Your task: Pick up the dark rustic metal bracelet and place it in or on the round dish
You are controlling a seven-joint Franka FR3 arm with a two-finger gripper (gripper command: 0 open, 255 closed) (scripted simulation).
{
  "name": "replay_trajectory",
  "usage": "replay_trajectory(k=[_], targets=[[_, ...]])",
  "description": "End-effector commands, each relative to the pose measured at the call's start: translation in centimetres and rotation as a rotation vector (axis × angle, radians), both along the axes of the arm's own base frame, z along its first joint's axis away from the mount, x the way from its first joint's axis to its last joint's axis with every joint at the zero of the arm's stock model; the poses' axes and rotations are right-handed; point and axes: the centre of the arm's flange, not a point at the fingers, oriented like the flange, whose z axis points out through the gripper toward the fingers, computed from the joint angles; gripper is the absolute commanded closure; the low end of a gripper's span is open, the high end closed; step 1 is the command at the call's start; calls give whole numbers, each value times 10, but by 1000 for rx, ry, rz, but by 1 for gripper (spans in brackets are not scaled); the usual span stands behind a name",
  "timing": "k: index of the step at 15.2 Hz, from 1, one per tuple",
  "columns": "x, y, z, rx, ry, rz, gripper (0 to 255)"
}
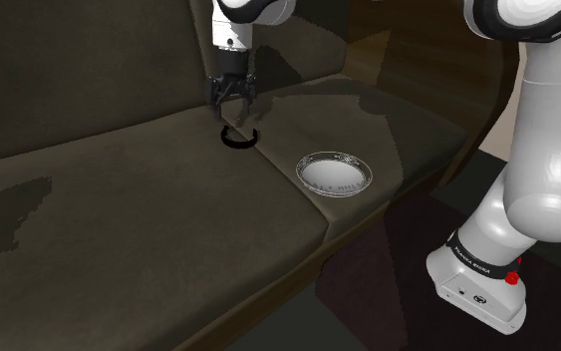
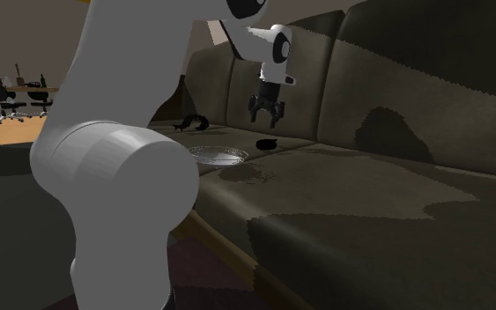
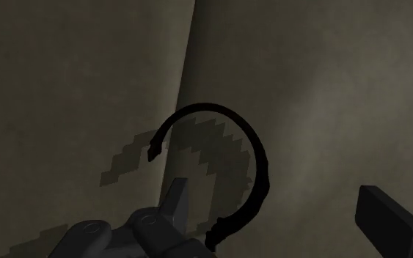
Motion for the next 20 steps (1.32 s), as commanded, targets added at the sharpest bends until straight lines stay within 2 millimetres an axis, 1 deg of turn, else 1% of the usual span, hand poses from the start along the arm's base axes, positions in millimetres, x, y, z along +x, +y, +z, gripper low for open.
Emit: replay_trajectory(k=[1, 4, 5, 13, 14, 20], targets=[[0, 4, -10, 1, 0, 1, 0], [-1, 7, -25, 1, 0, 1, 0], [-2, 8, -34, 1, 0, 1, 0], [-2, 8, -34, 1, 0, 1, 0], [-2, 8, -34, 1, 0, 1, 255], [-2, 8, -34, 1, 0, 1, 255]])
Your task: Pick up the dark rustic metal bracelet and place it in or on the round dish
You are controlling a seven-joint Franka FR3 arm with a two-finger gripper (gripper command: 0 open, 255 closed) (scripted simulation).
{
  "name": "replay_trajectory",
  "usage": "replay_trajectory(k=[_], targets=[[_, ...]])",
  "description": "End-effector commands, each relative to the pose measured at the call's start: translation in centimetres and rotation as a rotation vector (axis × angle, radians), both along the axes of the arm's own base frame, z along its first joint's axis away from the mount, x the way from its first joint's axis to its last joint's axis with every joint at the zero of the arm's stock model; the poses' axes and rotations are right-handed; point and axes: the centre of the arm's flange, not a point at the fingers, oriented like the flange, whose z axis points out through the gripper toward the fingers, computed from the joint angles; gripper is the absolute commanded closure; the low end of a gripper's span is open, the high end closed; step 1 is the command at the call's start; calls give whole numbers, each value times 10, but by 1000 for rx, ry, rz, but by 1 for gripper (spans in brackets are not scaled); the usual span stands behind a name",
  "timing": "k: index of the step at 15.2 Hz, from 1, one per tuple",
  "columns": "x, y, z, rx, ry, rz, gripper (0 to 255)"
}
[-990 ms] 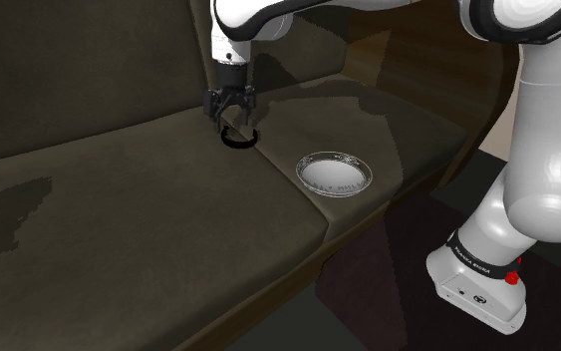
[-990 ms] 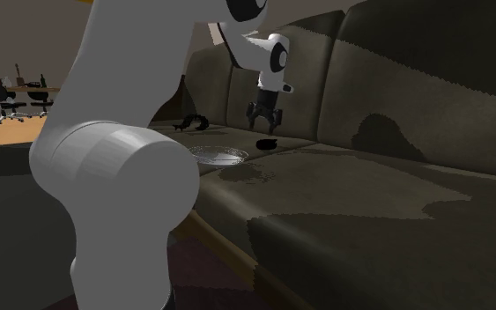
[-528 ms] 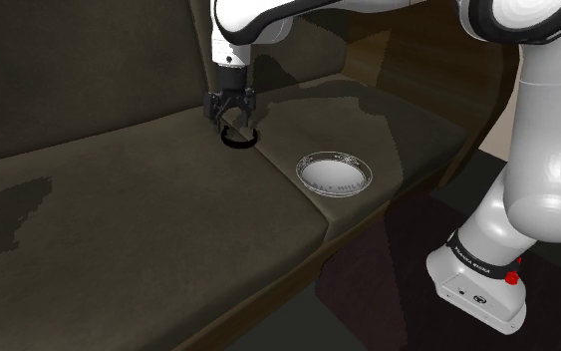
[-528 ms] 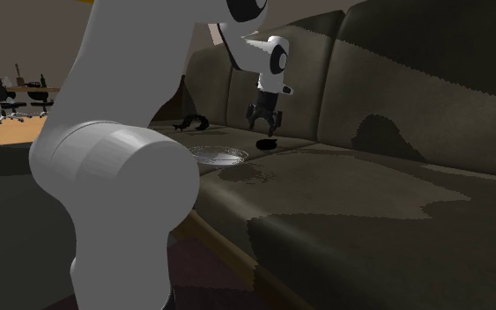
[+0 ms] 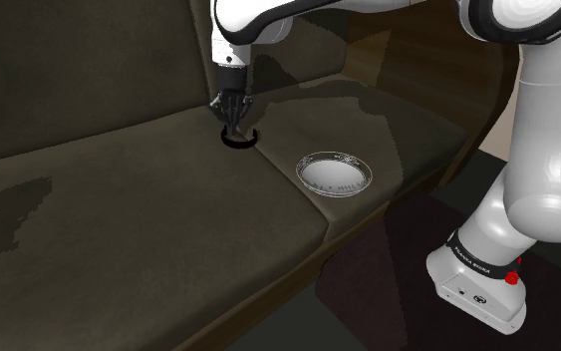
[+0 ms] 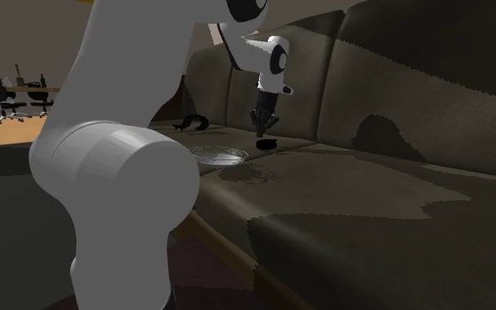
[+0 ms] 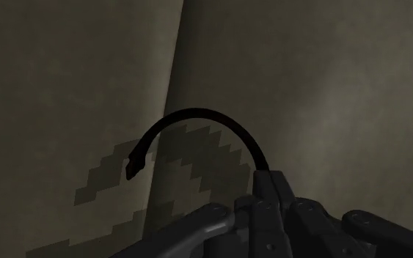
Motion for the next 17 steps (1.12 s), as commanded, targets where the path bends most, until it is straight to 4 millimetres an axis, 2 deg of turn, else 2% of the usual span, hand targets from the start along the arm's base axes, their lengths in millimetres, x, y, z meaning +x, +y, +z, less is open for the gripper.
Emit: replay_trajectory(k=[1, 3, 4, 6, 7, 14, 17], targets=[[0, 0, 0, 0, 0, 0, 255], [0, 0, 0, 0, 0, 0, 255], [0, 0, 0, 0, 0, 0, 0], [23, 26, -6, -124, 24, -212, 0], [30, 32, -9, -159, 31, -272, 0], [27, 33, -46, -159, 31, -272, 0], [27, 34, -49, -159, 31, -272, 0]])
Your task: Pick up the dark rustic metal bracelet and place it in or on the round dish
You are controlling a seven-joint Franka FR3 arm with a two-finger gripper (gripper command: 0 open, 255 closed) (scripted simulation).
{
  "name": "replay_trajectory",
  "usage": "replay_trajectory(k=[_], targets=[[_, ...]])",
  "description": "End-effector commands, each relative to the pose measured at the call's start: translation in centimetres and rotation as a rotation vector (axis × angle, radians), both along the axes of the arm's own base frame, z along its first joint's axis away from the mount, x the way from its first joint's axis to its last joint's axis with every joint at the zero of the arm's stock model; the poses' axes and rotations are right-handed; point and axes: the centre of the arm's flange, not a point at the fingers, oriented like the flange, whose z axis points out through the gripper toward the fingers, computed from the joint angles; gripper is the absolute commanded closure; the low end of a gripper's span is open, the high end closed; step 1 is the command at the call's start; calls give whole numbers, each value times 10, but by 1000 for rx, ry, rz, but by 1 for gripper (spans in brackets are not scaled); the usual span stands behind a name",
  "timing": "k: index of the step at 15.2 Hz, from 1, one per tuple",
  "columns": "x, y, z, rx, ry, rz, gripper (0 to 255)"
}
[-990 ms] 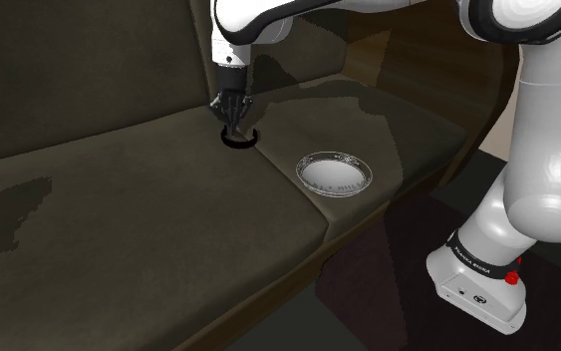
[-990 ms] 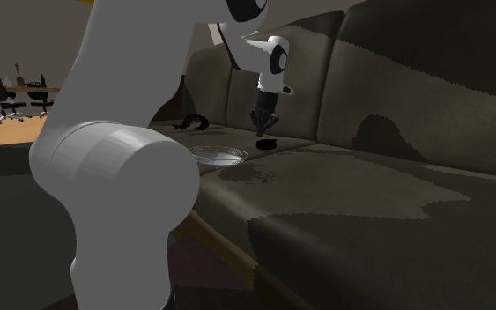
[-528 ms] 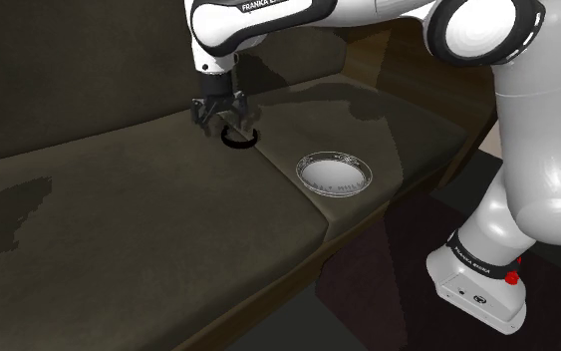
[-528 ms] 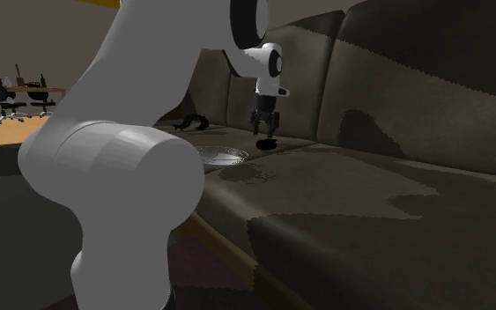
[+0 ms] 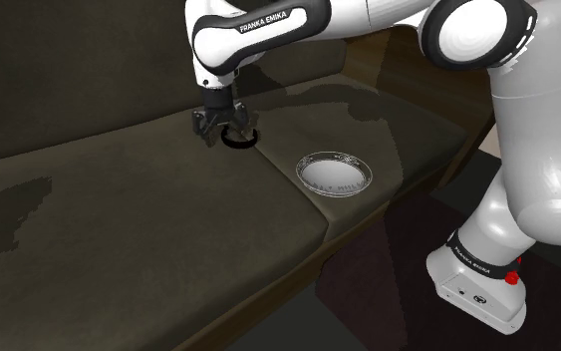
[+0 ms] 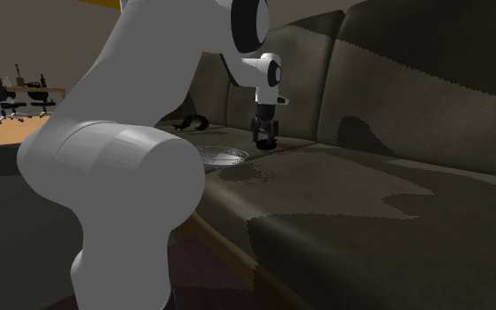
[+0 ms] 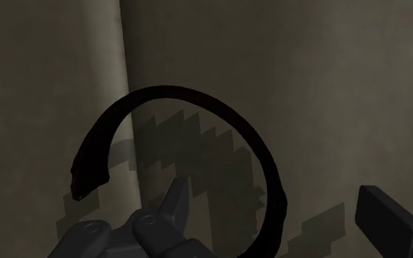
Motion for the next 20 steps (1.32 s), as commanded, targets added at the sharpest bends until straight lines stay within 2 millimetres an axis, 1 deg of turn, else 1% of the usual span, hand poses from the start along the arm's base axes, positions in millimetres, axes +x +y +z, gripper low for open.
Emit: replay_trajectory(k=[1, 5, 6, 11, 14, 15, 20], targets=[[-1, 0, -1, 0, 0, 0, 0], [0, 0, -1, 0, 0, 0, 0], [0, 0, -1, 0, 0, 0, 255], [3, 0, 0, 0, 0, 0, 255], [1, -3, 0, 0, 0, 0, 255], [-1, 0, -1, 0, 0, 0, 255], [-1, 0, 25, 0, 0, 0, 255]])
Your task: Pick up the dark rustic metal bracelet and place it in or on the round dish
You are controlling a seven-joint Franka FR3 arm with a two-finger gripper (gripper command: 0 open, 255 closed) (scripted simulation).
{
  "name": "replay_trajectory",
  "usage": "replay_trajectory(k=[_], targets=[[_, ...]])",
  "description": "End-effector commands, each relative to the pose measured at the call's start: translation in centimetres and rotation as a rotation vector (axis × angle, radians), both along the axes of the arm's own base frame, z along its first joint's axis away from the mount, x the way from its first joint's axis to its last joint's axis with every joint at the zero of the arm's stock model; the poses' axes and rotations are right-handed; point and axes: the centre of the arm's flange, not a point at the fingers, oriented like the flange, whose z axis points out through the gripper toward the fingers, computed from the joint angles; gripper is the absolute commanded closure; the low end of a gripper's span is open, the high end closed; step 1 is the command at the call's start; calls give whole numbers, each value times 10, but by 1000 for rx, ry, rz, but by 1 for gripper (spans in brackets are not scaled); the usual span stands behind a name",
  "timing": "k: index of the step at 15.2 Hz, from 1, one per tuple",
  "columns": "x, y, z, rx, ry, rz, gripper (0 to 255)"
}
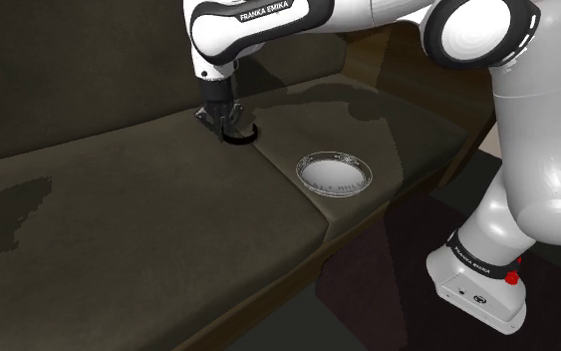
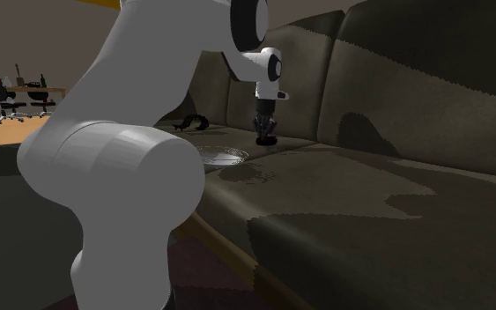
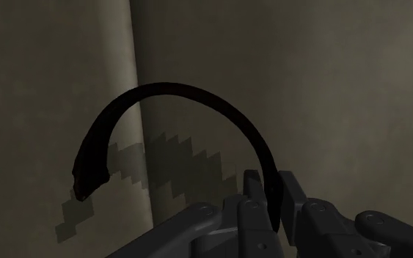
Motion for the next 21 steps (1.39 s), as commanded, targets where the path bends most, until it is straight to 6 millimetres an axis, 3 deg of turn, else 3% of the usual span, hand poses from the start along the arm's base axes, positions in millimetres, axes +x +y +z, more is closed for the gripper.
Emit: replay_trajectory(k=[1, 19, 21], targets=[[-1, 0, 11, 0, 1, 0, 255], [-1, 0, 104, 0, 1, 0, 255], [-27, -5, 104, 0, 1, 0, 255]])
